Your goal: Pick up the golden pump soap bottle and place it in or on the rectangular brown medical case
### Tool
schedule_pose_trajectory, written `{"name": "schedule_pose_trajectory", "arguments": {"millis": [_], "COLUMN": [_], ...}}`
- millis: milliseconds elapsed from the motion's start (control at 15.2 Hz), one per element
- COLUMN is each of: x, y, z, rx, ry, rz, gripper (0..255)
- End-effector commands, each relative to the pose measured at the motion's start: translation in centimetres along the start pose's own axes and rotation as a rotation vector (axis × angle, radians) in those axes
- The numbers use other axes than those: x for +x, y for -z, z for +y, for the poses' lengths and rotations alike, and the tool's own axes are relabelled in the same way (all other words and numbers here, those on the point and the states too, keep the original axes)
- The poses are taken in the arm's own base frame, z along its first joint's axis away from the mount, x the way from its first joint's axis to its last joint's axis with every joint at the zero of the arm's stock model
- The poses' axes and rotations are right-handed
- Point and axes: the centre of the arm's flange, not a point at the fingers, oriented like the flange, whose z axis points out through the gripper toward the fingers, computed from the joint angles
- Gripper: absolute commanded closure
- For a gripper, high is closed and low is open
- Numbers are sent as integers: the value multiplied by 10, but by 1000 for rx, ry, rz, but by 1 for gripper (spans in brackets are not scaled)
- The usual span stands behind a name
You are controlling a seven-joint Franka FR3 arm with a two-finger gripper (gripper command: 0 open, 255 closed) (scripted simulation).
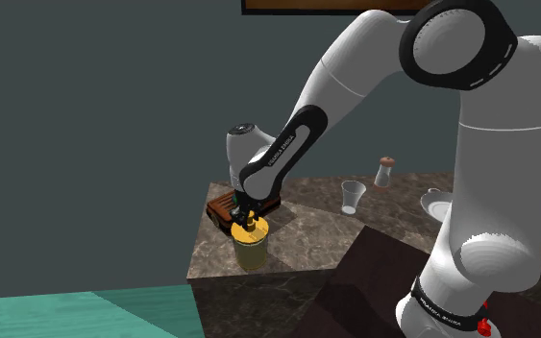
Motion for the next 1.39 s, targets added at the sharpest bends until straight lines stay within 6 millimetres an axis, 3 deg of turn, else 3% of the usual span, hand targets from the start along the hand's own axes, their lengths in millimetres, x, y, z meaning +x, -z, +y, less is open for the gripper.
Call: {"name": "schedule_pose_trajectory", "arguments": {"millis": [0,198,1320], "x": [0,0,5], "y": [0,0,90], "z": [0,0,7], "rx": [0,0,0], "ry": [0,0,0], "rz": [1,1,1], "gripper": [255,255,255]}}
